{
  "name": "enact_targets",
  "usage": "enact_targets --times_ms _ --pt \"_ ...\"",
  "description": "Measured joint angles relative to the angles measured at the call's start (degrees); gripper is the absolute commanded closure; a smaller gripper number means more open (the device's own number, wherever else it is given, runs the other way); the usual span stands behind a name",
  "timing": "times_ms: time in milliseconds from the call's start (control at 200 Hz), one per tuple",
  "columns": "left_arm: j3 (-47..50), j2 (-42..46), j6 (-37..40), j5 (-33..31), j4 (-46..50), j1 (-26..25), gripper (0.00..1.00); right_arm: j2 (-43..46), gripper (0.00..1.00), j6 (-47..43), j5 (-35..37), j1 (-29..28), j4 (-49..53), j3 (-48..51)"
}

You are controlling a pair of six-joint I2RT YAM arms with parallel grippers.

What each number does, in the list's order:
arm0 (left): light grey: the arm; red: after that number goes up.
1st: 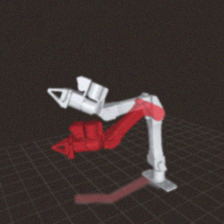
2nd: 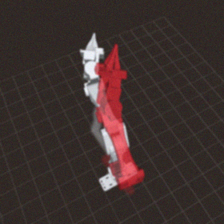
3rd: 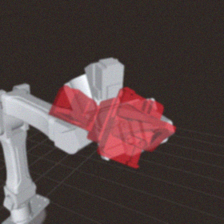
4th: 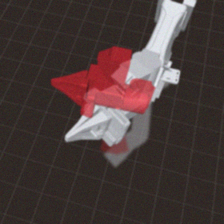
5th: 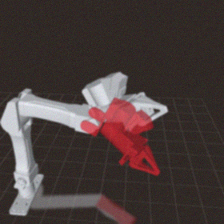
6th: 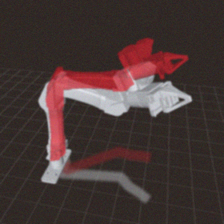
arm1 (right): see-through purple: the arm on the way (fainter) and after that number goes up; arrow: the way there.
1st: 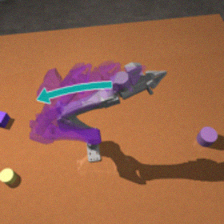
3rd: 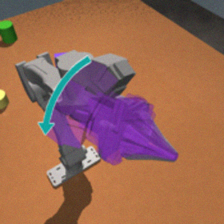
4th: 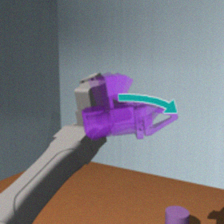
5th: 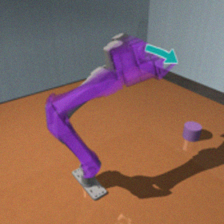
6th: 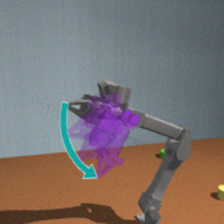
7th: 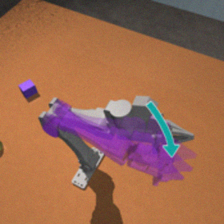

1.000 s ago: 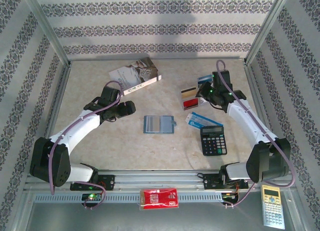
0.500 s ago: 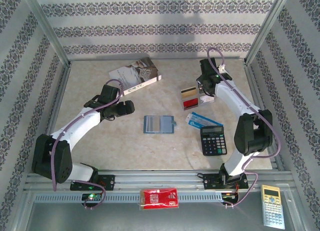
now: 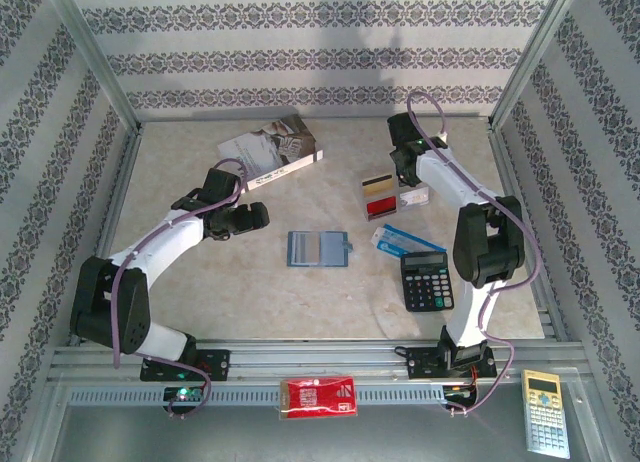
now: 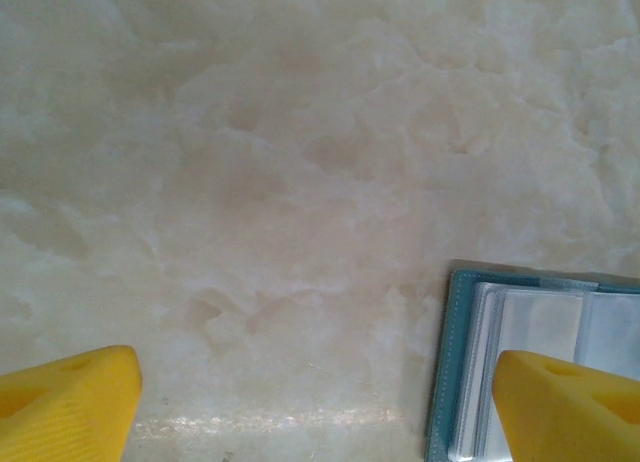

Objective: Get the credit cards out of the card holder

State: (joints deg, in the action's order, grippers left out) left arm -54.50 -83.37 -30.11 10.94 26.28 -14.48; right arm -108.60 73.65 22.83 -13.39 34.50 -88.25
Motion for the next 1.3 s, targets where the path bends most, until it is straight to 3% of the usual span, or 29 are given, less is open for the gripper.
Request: enact_targets --times_ms 415,725,1299 --pt "-1.03 -1.36 -0.02 1.05 0.11 0.11 0.09 -1.51 0.96 5.53 -1.14 0.15 1.40 -0.79" --pt "-2.16 -1.36 0.17 1.09 0.35 1.16 0.09 -2.64 0.83 7.72 -3.02 0.98 1.31 -0.92" --pt "-2.34 -1.95 0.15 2.36 0.35 1.18 0.09 -3.17 0.71 2.38 -5.90 2.38 0.17 -2.64"
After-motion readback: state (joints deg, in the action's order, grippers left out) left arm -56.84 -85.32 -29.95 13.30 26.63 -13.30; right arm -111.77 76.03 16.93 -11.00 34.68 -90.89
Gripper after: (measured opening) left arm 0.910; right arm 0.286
